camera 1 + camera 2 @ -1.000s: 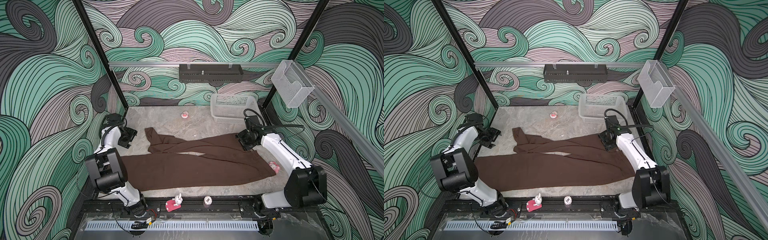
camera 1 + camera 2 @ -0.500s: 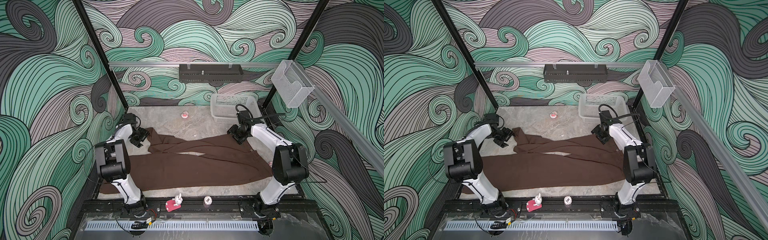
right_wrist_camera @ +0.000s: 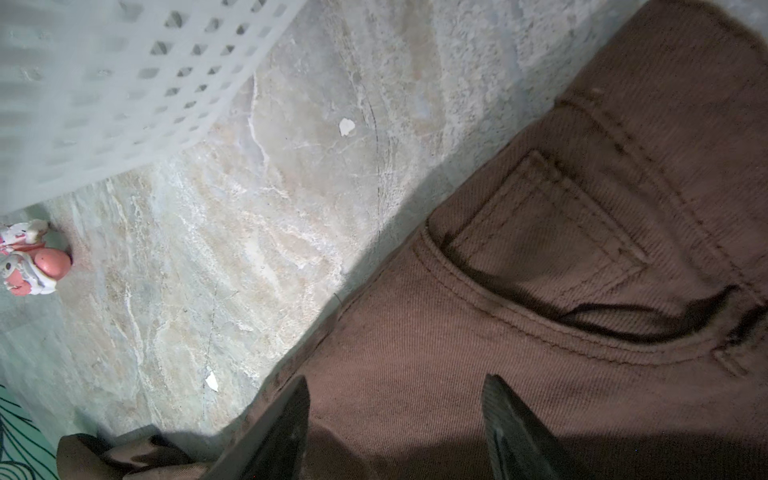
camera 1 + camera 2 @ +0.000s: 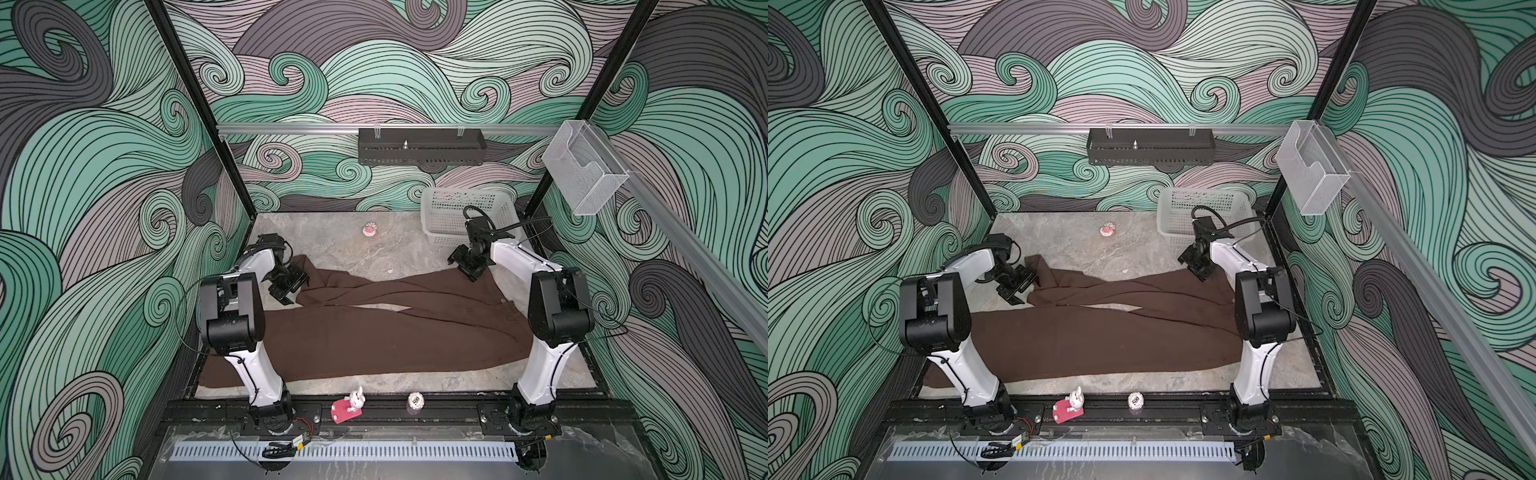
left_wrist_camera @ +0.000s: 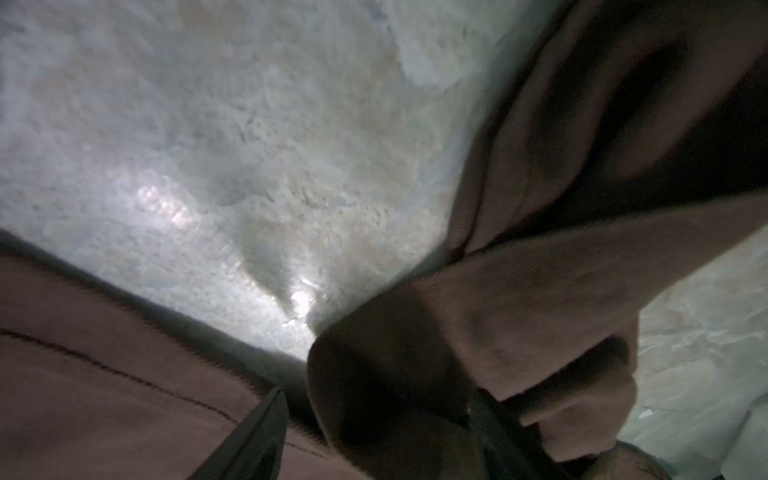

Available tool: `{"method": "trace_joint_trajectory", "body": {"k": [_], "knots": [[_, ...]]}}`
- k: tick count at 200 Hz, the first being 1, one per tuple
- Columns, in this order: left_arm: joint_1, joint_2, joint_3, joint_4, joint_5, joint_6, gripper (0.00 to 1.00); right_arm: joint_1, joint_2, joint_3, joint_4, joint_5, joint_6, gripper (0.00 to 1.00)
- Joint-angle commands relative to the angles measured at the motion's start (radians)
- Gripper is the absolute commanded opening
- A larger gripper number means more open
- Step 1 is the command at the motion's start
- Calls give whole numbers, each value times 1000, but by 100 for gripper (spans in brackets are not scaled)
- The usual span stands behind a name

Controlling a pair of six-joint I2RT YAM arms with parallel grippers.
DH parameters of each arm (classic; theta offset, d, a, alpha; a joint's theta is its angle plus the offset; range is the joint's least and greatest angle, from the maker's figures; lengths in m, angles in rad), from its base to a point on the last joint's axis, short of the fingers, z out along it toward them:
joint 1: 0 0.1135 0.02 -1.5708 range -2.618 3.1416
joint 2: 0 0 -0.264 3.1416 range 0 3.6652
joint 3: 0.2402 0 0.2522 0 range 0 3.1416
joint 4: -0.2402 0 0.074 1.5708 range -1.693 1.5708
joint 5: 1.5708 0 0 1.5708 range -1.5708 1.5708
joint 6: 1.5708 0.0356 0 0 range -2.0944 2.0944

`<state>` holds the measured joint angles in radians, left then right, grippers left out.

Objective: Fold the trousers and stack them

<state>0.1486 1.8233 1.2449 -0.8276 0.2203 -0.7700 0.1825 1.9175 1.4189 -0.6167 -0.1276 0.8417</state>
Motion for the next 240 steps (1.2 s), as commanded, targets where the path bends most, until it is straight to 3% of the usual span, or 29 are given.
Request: {"method": "trace_joint_trajectory", "body": {"k": [1,23,36,54,86,126,155,208,240], "knots": [[-7,-55,-34,-51,32,7,73,6,11,25,-9,-10,-18,67],[-21,-69,-92,27,91,-55,71,5,18,34,-12,-14,-18,67],[-29,-61,-92,45,103,-77,65,6,21,37,-16,-14,-22,67],[-35,-61,-76,72,123,-102,46,6,18,32,-18,-12,-24,67],[-41,-106,11,52,111,-106,0,4,6,7,-20,-9,-29,67],[-119,-208,179,-37,34,-91,0,-14,-6,-29,-29,21,-30,67],[-232,-172,297,-84,-36,-141,0,-30,-5,-47,-51,35,-24,67],[-385,108,725,-235,-171,-148,0,-49,-10,-53,-60,18,-17,66],[-443,367,1029,-334,-165,-146,1,-55,-12,-43,-69,10,-9,66]]}}
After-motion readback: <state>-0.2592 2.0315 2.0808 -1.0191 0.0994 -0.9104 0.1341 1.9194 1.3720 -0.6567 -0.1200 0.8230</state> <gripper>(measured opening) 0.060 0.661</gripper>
